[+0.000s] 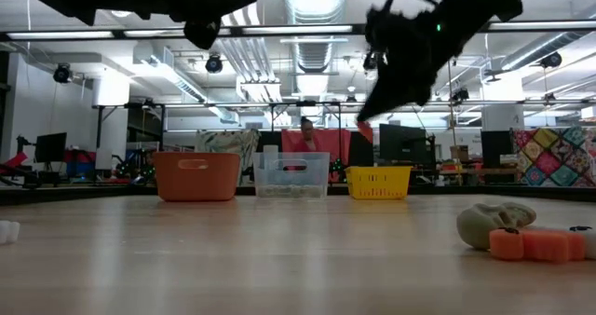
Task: Sort Halloween decoration
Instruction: Put the orange skeleton toy into the yellow bin
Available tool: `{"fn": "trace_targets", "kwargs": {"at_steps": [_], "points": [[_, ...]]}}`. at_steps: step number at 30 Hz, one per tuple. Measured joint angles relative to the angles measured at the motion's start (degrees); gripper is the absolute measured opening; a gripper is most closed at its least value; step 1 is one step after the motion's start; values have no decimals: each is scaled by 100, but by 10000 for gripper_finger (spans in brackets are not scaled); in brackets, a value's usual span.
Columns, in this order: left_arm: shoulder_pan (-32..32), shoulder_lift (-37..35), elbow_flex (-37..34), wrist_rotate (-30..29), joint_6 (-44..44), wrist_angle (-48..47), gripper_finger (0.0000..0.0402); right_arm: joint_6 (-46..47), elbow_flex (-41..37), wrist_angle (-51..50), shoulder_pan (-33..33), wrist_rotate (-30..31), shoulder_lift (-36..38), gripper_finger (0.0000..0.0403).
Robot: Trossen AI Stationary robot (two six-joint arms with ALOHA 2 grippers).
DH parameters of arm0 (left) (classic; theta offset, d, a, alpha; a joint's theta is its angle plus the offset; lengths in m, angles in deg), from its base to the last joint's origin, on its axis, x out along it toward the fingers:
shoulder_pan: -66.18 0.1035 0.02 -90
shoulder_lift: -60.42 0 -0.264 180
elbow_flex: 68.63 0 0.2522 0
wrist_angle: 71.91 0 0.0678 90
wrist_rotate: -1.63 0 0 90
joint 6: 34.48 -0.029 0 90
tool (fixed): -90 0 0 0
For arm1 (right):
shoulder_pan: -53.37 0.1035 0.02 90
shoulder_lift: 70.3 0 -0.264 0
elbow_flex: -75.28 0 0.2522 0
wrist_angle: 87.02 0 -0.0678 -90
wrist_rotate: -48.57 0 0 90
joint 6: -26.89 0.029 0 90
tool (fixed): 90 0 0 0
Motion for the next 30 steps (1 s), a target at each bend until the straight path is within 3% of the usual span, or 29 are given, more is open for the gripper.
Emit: {"fn": "trace_targets", "kwargs": {"at_steps": [5, 10, 16, 22, 30], "points": [[0, -332, -2, -257, -2, -283, 0, 275, 380, -1325, -505, -21, -34, 8], [5, -379, 2, -279, -39, -272, 0, -499, 1205, -1972, -1040, -86, -90, 8], [5, -368, 7, -279, 201, -279, 0, -1317, 1868, -2124, -2115, -220, -309, 8], [3, -379, 11, -279, 932, -960, 0, -687, 1954, -2123, -3161, -977, -643, 9], [3, -375, 11, -310, 1441, -1749, 0, -593, 1936, -2036, -3535, -1086, -1339, 9]]}}
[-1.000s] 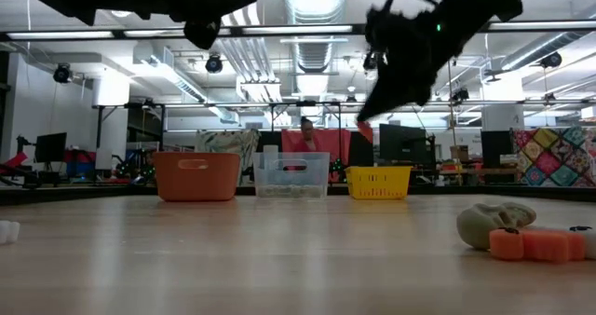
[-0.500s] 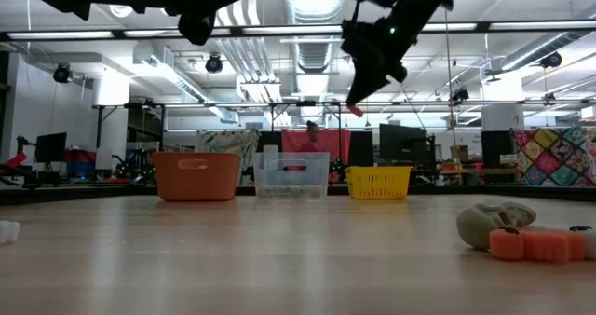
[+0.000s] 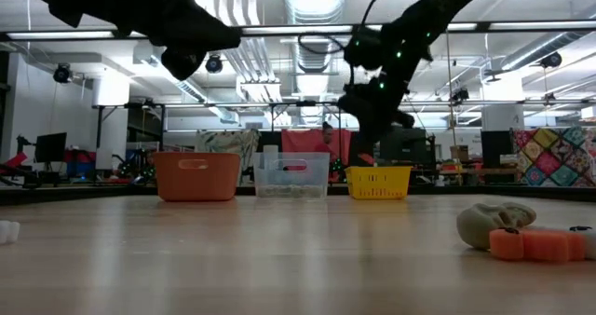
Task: Sort Halloween decoration
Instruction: Put the orange skeleton toy into the yellow bin, then adjust the orange bin
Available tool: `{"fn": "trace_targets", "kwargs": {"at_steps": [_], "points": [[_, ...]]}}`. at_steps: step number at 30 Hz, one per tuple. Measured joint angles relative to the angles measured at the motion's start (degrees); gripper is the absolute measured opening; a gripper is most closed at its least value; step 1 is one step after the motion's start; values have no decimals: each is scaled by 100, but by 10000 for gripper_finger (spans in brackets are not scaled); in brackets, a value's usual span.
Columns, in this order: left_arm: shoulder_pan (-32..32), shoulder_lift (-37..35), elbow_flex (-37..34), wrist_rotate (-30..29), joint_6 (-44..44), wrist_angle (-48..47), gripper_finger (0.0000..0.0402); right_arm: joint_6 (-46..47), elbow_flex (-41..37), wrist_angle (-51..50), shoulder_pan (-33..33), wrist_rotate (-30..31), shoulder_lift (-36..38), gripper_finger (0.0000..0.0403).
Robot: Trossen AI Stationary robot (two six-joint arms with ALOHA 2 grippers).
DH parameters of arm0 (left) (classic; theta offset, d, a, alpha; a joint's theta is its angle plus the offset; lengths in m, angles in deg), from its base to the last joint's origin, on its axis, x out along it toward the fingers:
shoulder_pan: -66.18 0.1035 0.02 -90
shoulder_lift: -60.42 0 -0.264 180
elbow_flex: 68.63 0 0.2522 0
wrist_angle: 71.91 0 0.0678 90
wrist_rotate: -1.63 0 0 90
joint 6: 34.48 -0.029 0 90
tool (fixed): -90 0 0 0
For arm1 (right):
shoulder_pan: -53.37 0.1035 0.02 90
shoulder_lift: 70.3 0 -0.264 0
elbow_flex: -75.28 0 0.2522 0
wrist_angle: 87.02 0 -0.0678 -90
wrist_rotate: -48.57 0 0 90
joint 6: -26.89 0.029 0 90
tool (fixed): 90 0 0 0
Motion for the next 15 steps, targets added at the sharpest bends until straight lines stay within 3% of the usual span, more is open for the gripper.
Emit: {"fn": "trace_targets", "kwargs": {"at_steps": [5, 15], "points": [[2, 0, 0, -129, -1, -20, 0, 59, 9, 4, -80, 11, -357, 23], [2, 2, 0, -260, -68, -23, 0, 51, 13, 59, -130, 13, -479, 101]]}}
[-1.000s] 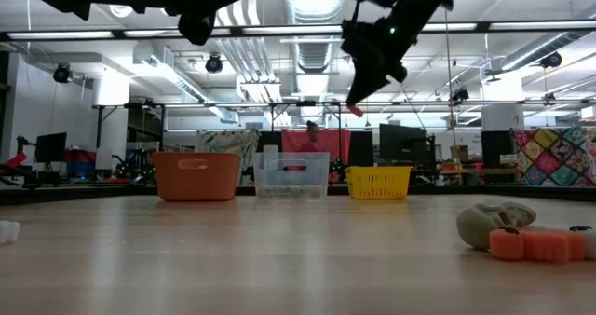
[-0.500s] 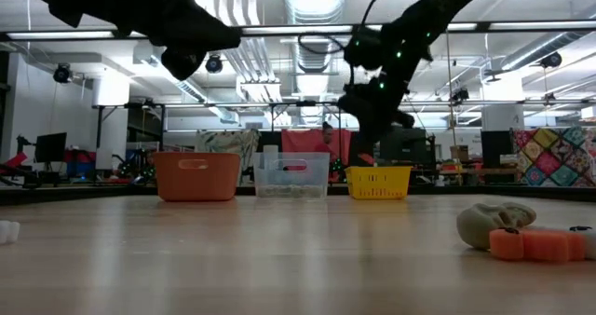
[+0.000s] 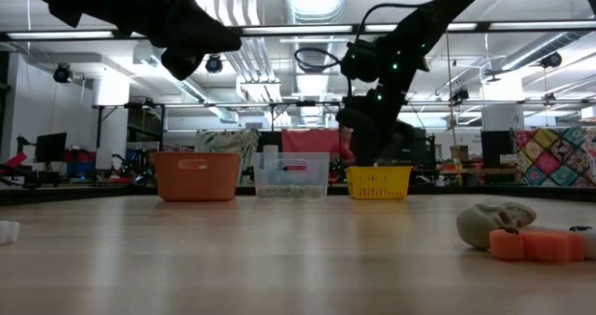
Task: Sort Halloween decoration
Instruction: Adjust the orange bin
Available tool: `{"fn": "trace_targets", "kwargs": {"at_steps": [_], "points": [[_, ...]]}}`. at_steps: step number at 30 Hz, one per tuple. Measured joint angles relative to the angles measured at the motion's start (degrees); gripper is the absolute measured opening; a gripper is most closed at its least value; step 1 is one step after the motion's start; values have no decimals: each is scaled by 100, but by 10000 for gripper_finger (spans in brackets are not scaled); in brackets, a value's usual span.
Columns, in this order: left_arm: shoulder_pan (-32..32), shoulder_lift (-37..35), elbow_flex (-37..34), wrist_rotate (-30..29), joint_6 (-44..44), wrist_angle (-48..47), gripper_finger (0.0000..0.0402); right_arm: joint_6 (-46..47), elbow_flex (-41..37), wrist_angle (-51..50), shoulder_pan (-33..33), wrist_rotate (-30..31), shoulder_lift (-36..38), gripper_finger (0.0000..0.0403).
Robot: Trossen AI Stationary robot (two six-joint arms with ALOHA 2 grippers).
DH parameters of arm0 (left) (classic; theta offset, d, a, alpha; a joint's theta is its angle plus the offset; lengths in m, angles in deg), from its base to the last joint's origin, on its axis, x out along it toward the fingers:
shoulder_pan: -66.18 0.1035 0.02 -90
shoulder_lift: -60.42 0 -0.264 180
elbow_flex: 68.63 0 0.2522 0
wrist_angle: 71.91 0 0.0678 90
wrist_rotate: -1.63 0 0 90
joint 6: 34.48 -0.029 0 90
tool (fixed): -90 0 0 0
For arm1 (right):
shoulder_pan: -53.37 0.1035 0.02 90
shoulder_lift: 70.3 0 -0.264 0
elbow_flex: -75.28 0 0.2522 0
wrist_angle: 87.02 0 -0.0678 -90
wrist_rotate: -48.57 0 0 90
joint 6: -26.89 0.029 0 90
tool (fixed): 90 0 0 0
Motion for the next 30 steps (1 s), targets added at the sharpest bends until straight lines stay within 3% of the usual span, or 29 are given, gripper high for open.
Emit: {"fn": "trace_targets", "kwargs": {"at_steps": [10, 18, 21, 30], "points": [[0, 0, 0, -68, 520, -804, 0, 4, 15, -111, 364, -64, 878, 91], [103, 163, 0, -1398, 1264, -3229, 0, -44, -7, -114, 1441, -55, 1514, 72], [355, 383, 0, -1559, 1387, -3623, 0, -52, -8, -81, 1851, -43, 1579, 68], [1533, 1183, 0, -1529, 1032, -3648, 0, -58, -13, -37, 2552, 2, 1559, 68]]}}
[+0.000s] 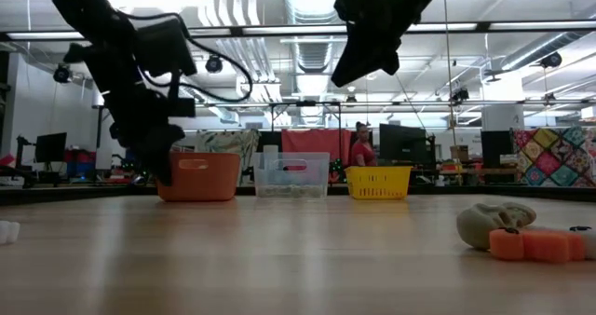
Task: Sort Halloween decoration
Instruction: Adjust the orange bin, then put the gray skull toy into the transparent bin
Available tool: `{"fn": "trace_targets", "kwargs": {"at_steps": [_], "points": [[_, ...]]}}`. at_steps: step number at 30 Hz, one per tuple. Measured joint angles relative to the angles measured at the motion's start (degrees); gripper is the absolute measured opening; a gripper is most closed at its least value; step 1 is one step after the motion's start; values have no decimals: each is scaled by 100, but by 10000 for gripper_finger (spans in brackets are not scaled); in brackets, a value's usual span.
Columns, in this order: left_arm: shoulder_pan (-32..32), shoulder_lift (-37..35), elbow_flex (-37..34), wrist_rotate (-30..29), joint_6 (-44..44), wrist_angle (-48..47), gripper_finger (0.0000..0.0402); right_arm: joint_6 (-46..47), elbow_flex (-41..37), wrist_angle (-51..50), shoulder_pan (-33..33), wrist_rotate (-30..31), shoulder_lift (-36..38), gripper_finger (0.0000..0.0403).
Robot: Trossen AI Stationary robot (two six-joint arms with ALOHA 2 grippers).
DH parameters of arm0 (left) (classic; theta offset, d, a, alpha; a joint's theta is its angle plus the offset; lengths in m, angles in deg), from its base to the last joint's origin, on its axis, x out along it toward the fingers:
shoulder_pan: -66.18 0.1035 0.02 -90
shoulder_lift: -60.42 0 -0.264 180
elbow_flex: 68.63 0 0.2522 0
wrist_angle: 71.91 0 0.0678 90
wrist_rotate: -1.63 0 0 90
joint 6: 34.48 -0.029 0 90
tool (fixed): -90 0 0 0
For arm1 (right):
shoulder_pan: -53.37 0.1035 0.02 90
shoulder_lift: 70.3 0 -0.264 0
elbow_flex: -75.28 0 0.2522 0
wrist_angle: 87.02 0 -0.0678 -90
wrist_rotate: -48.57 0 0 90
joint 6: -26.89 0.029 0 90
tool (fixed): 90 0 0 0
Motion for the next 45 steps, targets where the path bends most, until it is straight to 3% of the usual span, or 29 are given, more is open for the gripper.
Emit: {"fn": "trace_targets", "kwargs": {"at_steps": [22, 29, 38, 45], "points": [[729, 179, 0, -569, -261, -41, 0, 246, -85, 17, 156, 7, -254, 65], [689, -7, 0, -25, -227, -167, 0, 493, -90, -85, 267, -32, -313, 66], [145, -747, 0, 82, -38, -200, 0, 790, -90, -95, 842, -65, -315, 66], [-876, -1287, 0, 84, 47, 393, 0, 1177, -90, -86, 1377, -70, -315, 66]]}}
